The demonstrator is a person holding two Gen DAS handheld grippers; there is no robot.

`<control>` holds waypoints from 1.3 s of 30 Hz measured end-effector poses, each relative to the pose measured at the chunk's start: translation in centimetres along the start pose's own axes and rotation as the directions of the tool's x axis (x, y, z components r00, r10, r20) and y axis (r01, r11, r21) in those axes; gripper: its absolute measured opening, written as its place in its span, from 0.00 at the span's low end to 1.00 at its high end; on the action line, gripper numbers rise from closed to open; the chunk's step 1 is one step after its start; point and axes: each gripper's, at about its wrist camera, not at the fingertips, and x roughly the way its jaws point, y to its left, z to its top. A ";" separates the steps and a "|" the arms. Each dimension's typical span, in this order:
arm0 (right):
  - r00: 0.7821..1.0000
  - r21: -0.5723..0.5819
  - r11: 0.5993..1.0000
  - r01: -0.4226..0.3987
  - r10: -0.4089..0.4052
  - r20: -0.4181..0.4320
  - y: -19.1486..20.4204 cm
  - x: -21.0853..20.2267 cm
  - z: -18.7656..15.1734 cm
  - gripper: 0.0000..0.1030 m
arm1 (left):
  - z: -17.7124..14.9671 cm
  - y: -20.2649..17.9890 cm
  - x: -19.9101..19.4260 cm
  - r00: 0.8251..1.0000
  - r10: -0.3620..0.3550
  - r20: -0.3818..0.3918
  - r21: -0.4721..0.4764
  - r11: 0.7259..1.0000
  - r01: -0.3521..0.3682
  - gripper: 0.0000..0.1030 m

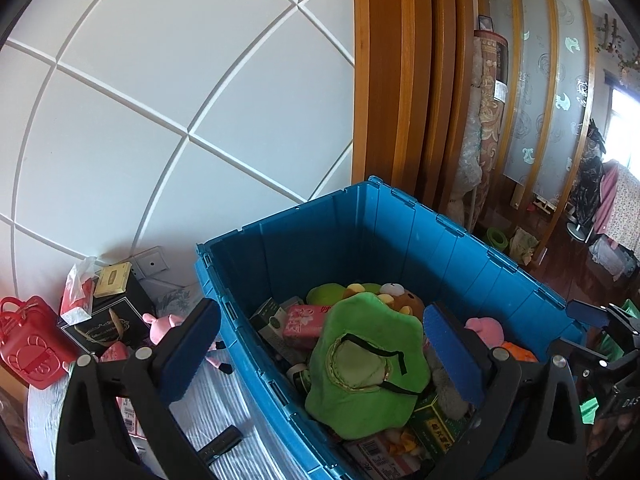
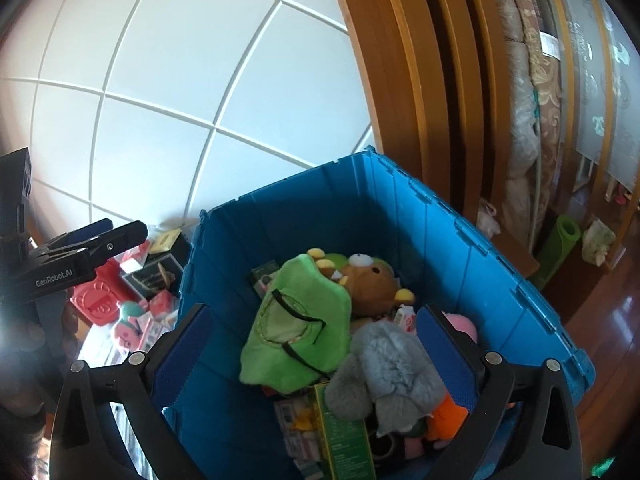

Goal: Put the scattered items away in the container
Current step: 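Open both grippers to drop the plush bag and fur pouch into the crate, then move both tools back over the bed toward the remaining items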

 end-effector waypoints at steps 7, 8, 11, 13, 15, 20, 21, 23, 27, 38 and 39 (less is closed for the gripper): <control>1.000 -0.037 0.999 -0.015 0.015 -0.004 3.2 -0.1 -0.7 1.00 | -1.5 2.9 -2.1 1.000 0.022 0.006 -0.024 0.999 -0.022 1.00; 1.000 -0.044 0.999 -0.017 0.017 -0.004 3.7 -0.2 -0.8 1.00 | -1.9 3.5 -2.4 1.000 0.026 0.006 -0.030 0.999 -0.026 1.00; 1.000 -0.066 0.998 -0.024 0.024 -0.003 5.7 -0.2 -1.2 1.00 | -2.7 5.3 -3.3 0.999 0.041 0.005 -0.046 0.998 -0.041 1.00; 1.000 -0.083 0.996 -0.029 0.029 0.000 7.0 -0.1 -1.4 1.00 | -3.4 6.8 -3.9 0.999 0.049 0.004 -0.057 0.997 -0.048 1.00; 0.999 -0.096 0.995 -0.034 0.034 0.003 8.5 0.0 -1.6 1.00 | -4.1 8.2 -4.6 0.998 0.056 0.005 -0.067 0.996 -0.055 1.00; 0.998 -0.130 0.990 -0.058 0.060 0.008 12.8 0.4 -2.6 1.00 | -6.4 12.1 -5.9 0.998 0.055 -0.007 -0.101 0.993 -0.055 1.00; 0.998 -0.137 0.989 -0.064 0.065 0.006 13.8 0.7 -2.8 1.00 | -7.0 13.0 -6.2 0.998 0.061 -0.014 -0.105 0.993 -0.063 1.00; 0.997 -0.143 0.987 -0.075 0.076 -0.002 15.6 1.2 -3.3 1.00 | -8.4 14.7 -6.7 0.997 0.073 -0.028 -0.114 0.991 -0.076 1.00; 0.994 -0.157 0.982 -0.105 0.102 -0.029 19.1 2.5 -4.6 1.00 | -11.6 18.4 -7.7 0.993 0.109 -0.053 -0.121 0.986 -0.114 1.00; 0.976 -0.228 0.958 -0.172 0.134 -0.173 28.1 11.2 -9.9 1.00 | -22.0 31.7 -6.7 0.955 0.206 -0.215 -0.234 0.938 -0.255 1.00; 0.973 -0.227 0.959 -0.170 0.127 -0.193 28.6 12.2 -10.5 1.00 | -22.9 32.8 -6.7 0.950 0.217 -0.225 -0.239 0.933 -0.270 1.00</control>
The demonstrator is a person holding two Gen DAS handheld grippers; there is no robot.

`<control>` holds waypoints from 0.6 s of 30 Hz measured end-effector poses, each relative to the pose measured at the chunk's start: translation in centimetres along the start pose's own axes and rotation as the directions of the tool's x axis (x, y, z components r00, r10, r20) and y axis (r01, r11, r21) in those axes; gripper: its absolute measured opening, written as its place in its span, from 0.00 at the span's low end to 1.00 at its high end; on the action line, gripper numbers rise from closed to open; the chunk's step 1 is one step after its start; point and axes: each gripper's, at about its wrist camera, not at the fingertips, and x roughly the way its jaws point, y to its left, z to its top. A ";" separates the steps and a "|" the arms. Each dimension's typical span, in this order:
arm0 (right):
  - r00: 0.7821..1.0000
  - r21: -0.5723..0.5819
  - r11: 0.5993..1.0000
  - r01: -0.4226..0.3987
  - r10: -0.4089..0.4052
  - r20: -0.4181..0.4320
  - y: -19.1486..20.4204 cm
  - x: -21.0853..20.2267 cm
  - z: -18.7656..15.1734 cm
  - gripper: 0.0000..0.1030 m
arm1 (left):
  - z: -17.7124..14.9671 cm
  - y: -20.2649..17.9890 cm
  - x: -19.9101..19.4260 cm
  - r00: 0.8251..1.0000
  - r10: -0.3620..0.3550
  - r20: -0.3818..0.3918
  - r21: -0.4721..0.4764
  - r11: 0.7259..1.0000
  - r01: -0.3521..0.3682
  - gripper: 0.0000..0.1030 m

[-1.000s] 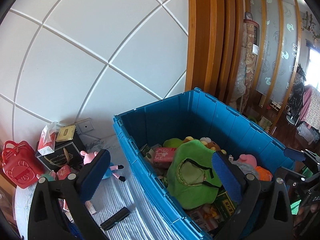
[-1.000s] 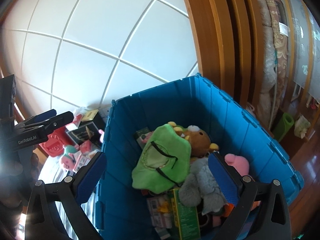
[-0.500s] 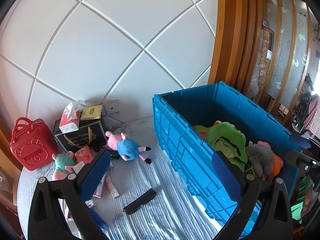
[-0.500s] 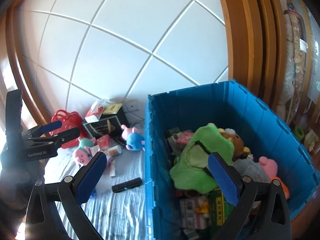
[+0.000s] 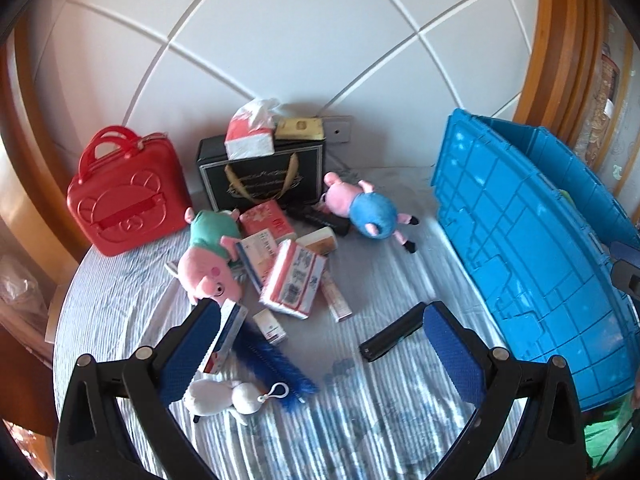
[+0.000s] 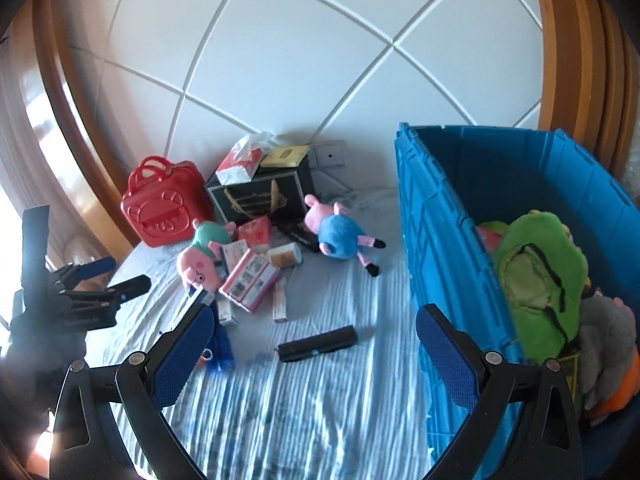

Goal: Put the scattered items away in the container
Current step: 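Move both tools back over the bed toward the remaining items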

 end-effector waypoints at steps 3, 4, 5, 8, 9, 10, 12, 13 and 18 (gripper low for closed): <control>0.998 -0.005 1.000 0.001 -0.001 -0.057 1.1 2.9 -1.0 1.00 | -1.5 3.4 1.4 0.999 0.043 -0.020 -0.014 0.999 -0.043 1.00; 0.997 -0.010 1.000 0.000 -0.001 -0.076 1.5 3.7 -1.3 1.00 | -2.1 4.5 1.8 0.998 0.057 -0.028 -0.018 0.998 -0.057 1.00; 0.996 -0.015 1.000 -0.002 0.000 -0.093 1.9 4.5 -1.6 1.00 | -2.7 5.7 2.3 0.997 0.070 -0.036 -0.022 0.997 -0.070 1.00; 0.991 -0.036 0.999 -0.003 -0.002 -0.132 3.0 6.6 -2.5 1.00 | -4.9 9.0 3.8 0.991 0.112 -0.074 -0.030 0.993 -0.114 1.00; 0.990 -0.047 0.999 -0.003 -0.003 -0.141 3.5 7.3 -2.9 1.00 | -5.6 10.1 4.4 0.989 0.117 -0.094 -0.042 0.992 -0.121 1.00; 0.988 -0.057 0.998 -0.004 -0.004 -0.154 3.9 8.1 -3.2 1.00 | -6.5 11.0 5.1 0.986 0.124 -0.114 -0.051 0.990 -0.130 0.99; 0.983 -0.073 0.997 -0.014 0.000 -0.184 4.8 9.7 -4.0 1.00 | -8.2 12.4 6.4 0.979 0.135 -0.151 -0.059 0.988 -0.145 0.96; 0.980 -0.085 0.996 -0.018 0.001 -0.199 5.3 10.5 -4.5 1.00 | -9.1 13.0 7.1 0.976 0.136 -0.170 -0.064 0.987 -0.149 0.95; 0.963 -0.111 0.993 -0.035 0.004 -0.270 7.5 14.2 -6.3 1.00 | -12.9 14.1 11.1 0.964 0.096 -0.247 -0.089 0.989 -0.121 0.88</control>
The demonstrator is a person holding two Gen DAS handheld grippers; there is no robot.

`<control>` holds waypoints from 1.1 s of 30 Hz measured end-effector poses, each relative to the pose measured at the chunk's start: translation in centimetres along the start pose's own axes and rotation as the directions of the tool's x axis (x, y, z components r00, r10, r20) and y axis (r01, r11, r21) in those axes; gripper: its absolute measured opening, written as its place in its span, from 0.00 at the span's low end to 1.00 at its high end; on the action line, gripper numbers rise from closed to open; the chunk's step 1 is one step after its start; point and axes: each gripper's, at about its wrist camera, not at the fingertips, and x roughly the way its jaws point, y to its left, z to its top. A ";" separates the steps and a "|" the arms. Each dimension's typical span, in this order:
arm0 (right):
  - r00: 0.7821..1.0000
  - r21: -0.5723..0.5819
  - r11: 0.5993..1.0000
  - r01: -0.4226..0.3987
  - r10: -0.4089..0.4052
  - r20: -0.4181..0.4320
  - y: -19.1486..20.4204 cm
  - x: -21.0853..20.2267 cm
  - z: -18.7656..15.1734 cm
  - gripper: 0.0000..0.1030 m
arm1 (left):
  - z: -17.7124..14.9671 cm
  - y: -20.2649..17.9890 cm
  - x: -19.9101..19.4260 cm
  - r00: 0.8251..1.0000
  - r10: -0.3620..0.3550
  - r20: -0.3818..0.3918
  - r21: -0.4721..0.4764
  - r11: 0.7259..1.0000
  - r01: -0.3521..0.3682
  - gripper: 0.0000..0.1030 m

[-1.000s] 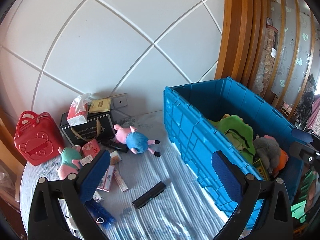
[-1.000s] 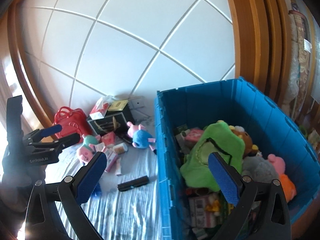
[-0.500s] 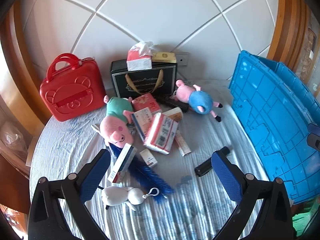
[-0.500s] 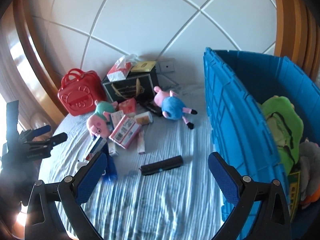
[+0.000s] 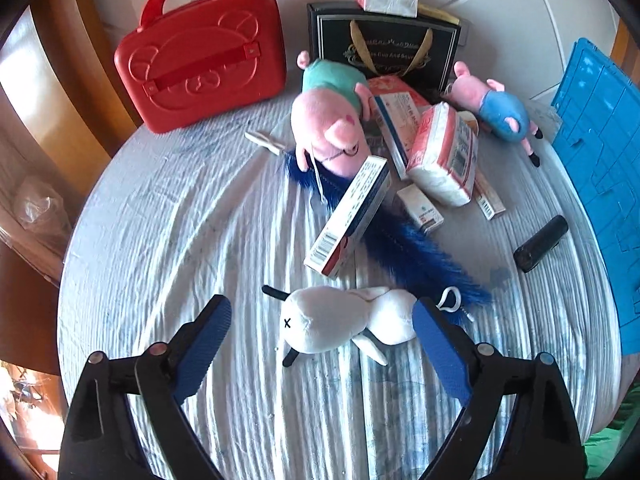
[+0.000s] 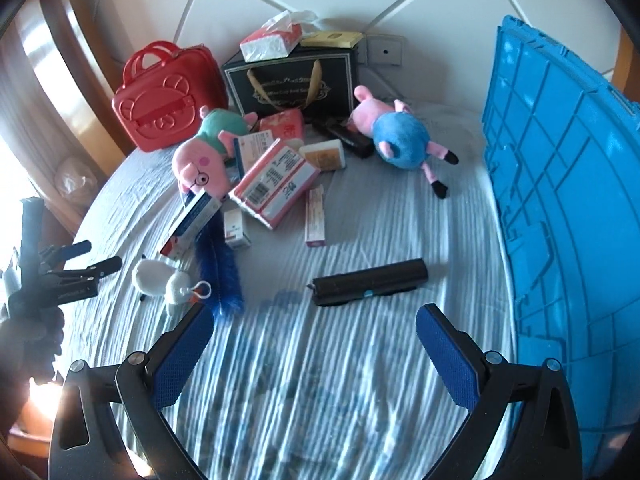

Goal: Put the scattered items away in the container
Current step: 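Move both tools back over the bed toward the remaining items, then grasp the white plush goose with the left gripper while the right grasps the black roll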

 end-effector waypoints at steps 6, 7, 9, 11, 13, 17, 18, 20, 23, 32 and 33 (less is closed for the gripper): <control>0.998 -0.014 1.000 -0.010 0.009 -0.062 2.0 3.0 -0.7 1.00 | -1.2 -0.8 4.1 0.998 -0.051 -0.032 0.137 0.989 0.055 0.87; 0.998 -0.014 1.000 -0.008 0.007 -0.066 2.1 3.2 -0.8 1.00 | -1.3 -0.8 4.4 0.997 -0.065 -0.035 0.169 0.983 0.070 0.87; 0.997 -0.012 1.000 -0.002 0.001 -0.076 2.3 3.6 -1.1 1.00 | -1.4 -0.8 5.0 0.995 -0.086 -0.047 0.238 0.967 0.095 0.87; 0.996 -0.010 1.000 0.005 -0.006 -0.088 2.4 4.0 -1.5 1.00 | -1.5 -0.8 5.7 0.993 -0.103 -0.062 0.313 0.943 0.117 0.87; 0.995 -0.007 1.000 0.014 -0.014 -0.103 2.3 4.6 -1.9 1.00 | -1.8 -0.9 6.5 0.992 -0.109 -0.064 0.384 0.915 0.125 0.87; 0.992 0.010 0.999 0.033 -0.031 -0.125 2.2 6.0 -2.4 1.00 | -1.9 -1.2 8.3 0.986 -0.143 -0.081 0.463 0.871 0.165 0.85; 0.991 0.021 0.999 0.039 -0.036 -0.130 2.1 6.4 -2.5 1.00 | -1.9 -1.4 8.7 0.986 -0.145 -0.085 0.473 0.865 0.168 0.85; 0.989 0.054 0.997 0.057 -0.049 -0.141 1.5 7.3 -2.8 1.00 | -1.9 -1.5 9.4 0.985 -0.150 -0.091 0.479 0.860 0.175 0.84; 0.985 0.117 0.988 0.098 -0.079 -0.156 0.0 9.0 -3.1 1.00 | -1.6 -1.3 9.2 0.981 -0.184 -0.063 0.453 0.871 0.192 0.69; 0.975 0.391 0.895 0.215 -0.172 -0.141 -5.7 14.7 -1.7 1.00 | -3.4 1.6 6.8 0.978 -0.207 -0.006 0.321 0.926 0.198 0.58; 0.971 0.401 0.886 0.233 -0.189 -0.145 -6.1 15.5 -1.4 1.00 | -3.8 2.0 6.5 0.979 -0.205 -0.005 0.313 0.929 0.197 0.58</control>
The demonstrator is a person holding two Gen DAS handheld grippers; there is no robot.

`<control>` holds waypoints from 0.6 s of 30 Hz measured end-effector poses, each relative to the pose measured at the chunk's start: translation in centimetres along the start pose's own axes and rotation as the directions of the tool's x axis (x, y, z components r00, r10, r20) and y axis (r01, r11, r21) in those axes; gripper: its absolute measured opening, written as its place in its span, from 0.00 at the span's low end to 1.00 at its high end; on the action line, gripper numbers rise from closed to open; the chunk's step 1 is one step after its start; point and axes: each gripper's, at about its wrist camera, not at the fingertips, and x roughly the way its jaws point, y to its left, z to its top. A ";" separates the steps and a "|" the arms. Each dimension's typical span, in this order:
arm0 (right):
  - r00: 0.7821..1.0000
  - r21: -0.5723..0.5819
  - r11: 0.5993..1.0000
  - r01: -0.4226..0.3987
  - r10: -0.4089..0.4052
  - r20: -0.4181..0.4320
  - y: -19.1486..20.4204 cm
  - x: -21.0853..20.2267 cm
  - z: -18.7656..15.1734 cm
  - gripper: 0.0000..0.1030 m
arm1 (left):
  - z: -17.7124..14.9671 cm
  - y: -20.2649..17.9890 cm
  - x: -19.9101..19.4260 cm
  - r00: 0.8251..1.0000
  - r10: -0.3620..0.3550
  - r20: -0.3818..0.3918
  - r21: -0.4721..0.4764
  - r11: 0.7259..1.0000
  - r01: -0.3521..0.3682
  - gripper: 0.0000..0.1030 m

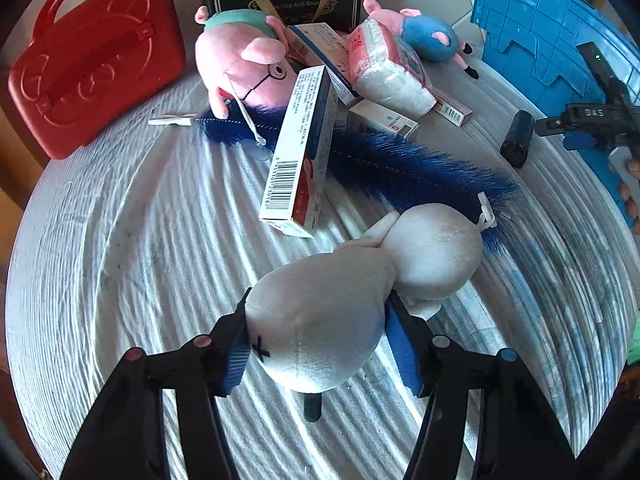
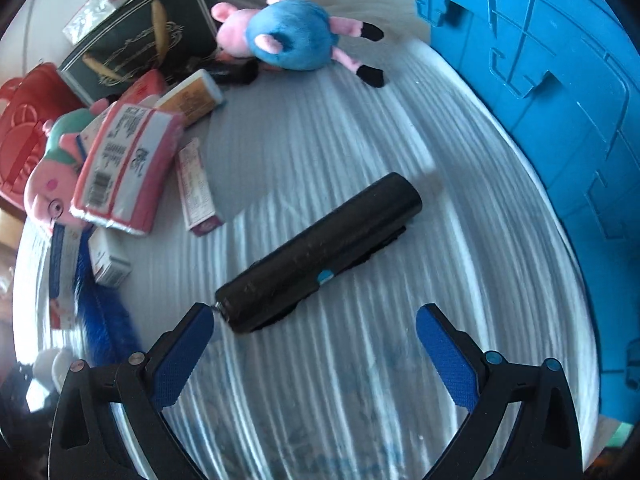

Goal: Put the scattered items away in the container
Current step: 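Grasp the white plush goose with the left gripper while the right grasps the black roll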

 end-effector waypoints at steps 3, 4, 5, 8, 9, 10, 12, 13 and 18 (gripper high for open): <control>1.000 0.029 0.999 0.024 -0.024 -0.002 0.2 2.3 0.9 0.99 | -1.0 0.4 -1.0 1.000 0.005 0.003 -0.027 1.000 -0.004 0.58; 1.000 0.041 0.999 0.027 -0.028 0.009 0.4 2.8 1.2 0.99 | -1.3 0.5 -1.3 1.000 0.005 0.003 -0.034 0.999 -0.005 0.58; 0.999 0.052 0.998 0.041 -0.042 0.016 0.5 3.2 1.5 0.99 | -1.6 0.6 -1.6 1.000 0.006 0.006 -0.041 0.999 -0.006 0.58; 0.998 0.051 0.997 0.062 -0.063 0.018 1.4 4.3 2.0 0.74 | -2.1 1.0 -2.4 1.000 0.006 0.010 -0.067 0.998 -0.005 0.58; 0.997 0.019 0.997 0.068 -0.069 0.033 2.1 4.2 2.0 0.61 | -2.1 1.1 -2.5 1.000 0.004 0.012 -0.077 0.997 -0.003 0.58; 0.997 -0.019 0.998 0.063 -0.062 0.041 2.8 4.2 2.0 0.56 | -2.1 1.2 -2.7 1.000 -0.001 0.014 -0.086 0.996 0.002 0.58; 0.999 -0.085 0.996 0.038 -0.035 0.037 3.8 4.0 1.5 0.41 | -2.1 1.2 -3.0 1.000 -0.003 0.024 -0.089 0.996 0.005 0.58; 0.999 -0.109 0.994 0.024 -0.021 0.031 4.1 3.9 1.2 0.39 | -2.1 1.2 -3.1 1.000 -0.005 0.027 -0.088 0.996 0.007 0.58; 1.000 -0.147 0.989 0.003 -0.001 0.012 4.3 3.6 0.1 0.34 | -1.7 0.8 -3.3 0.999 -0.009 0.043 -0.086 0.996 0.013 0.58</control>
